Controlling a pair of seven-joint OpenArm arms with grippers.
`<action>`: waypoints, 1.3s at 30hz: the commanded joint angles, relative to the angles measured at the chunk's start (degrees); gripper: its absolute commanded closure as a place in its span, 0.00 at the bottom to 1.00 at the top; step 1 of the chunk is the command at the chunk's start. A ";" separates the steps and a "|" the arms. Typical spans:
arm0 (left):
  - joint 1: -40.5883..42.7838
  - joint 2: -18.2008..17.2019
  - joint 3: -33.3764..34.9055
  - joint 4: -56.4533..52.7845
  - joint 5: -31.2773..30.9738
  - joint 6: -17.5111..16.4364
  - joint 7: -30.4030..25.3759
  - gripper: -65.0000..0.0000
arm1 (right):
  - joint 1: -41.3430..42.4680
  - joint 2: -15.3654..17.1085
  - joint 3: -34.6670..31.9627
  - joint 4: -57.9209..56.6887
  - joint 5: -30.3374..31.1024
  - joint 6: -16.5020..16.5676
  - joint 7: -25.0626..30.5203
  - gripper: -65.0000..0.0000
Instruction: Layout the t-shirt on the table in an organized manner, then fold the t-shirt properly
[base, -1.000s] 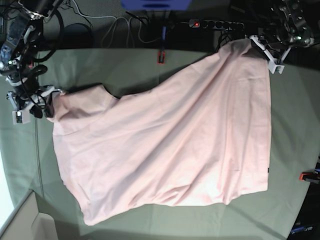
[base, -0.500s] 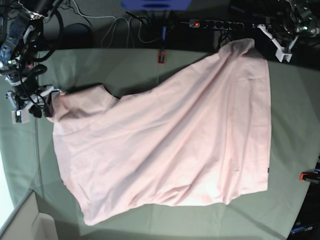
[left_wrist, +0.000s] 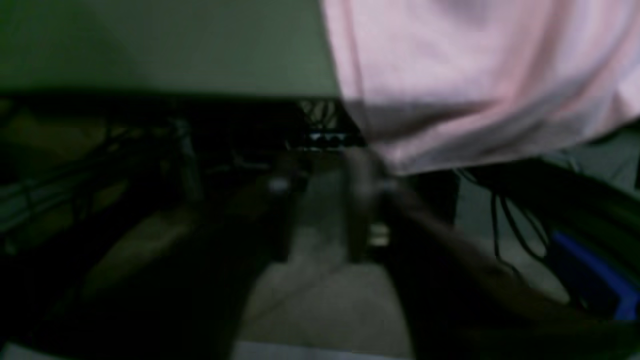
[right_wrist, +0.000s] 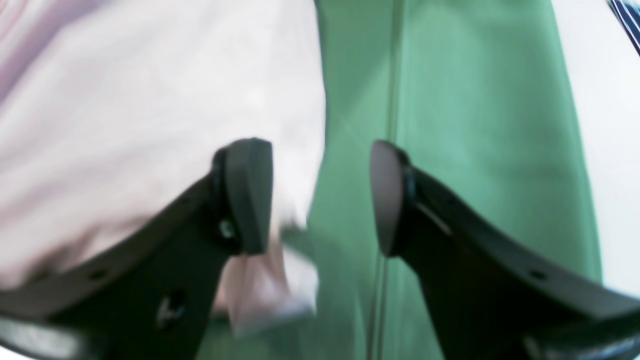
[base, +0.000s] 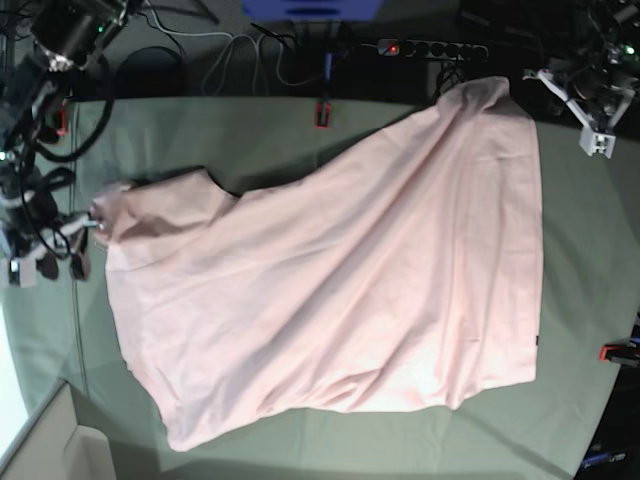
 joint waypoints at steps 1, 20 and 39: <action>-0.80 -0.47 -0.44 1.01 -0.42 0.12 -0.68 0.58 | 2.52 1.13 -0.90 -0.67 0.99 -0.18 1.68 0.49; -30.25 -0.47 0.09 -17.89 7.84 0.12 -1.20 0.23 | 28.45 10.27 -14.79 -36.28 0.99 -0.18 2.21 0.49; -34.03 -0.56 -3.34 -33.28 16.72 0.12 -9.03 0.23 | 27.13 10.09 -14.79 -36.36 0.99 -0.18 2.21 0.49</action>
